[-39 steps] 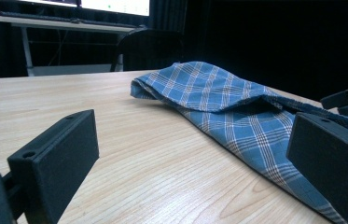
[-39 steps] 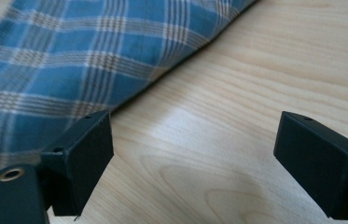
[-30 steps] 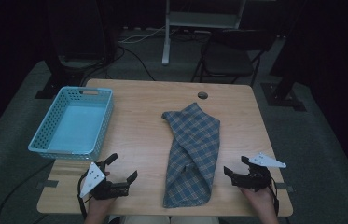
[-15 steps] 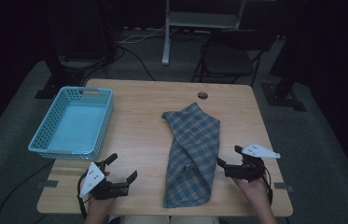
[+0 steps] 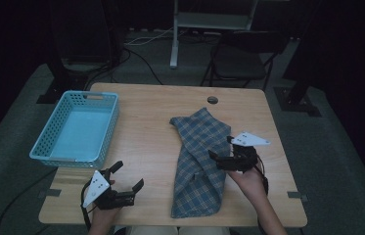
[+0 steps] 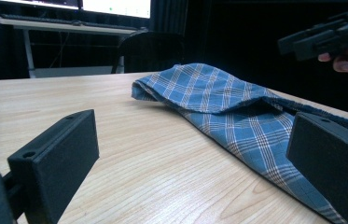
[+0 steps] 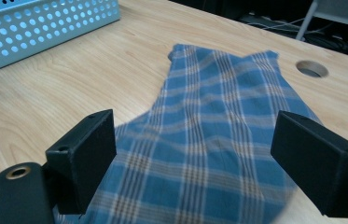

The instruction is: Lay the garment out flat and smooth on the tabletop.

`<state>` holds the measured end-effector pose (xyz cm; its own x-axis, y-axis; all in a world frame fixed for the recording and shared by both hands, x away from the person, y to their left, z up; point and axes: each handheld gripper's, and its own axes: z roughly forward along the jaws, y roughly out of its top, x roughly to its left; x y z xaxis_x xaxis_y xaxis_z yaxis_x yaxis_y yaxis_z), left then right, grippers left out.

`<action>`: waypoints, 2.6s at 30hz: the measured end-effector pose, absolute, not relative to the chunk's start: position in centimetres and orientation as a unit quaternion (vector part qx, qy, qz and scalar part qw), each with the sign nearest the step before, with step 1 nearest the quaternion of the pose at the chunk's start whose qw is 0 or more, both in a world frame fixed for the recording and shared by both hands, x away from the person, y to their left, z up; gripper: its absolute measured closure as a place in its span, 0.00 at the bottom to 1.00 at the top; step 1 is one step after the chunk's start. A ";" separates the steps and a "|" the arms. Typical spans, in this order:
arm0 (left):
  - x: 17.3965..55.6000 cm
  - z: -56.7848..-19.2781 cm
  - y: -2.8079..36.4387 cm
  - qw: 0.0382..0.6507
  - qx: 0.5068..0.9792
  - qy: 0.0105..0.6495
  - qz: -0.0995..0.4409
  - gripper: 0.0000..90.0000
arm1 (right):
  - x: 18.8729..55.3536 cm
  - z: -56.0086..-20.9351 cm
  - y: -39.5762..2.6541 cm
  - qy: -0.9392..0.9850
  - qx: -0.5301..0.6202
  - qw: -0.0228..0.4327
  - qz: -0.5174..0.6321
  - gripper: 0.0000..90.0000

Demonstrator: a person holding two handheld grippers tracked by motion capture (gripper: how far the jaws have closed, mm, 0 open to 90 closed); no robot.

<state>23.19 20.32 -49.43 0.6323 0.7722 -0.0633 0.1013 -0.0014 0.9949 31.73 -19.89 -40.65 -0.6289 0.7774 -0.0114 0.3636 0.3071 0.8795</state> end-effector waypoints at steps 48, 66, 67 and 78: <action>23.4 -49.5 20.6 0.635 0.647 0.340 0.251 0.03 | 47.9 -45.6 -6.1 0.860 0.377 0.154 0.308 0.23; 23.4 -49.4 20.6 0.634 0.647 0.341 0.252 0.03 | 49.1 -46.5 -5.9 0.853 0.427 0.174 0.246 0.91; 23.4 -49.4 20.6 0.633 0.647 0.341 0.252 0.03 | 49.1 -46.5 -6.1 0.850 0.431 0.171 0.251 0.94; 23.4 -49.4 20.6 0.634 0.647 0.342 0.252 0.03 | 47.8 -42.8 -8.3 0.823 0.434 0.165 0.328 0.96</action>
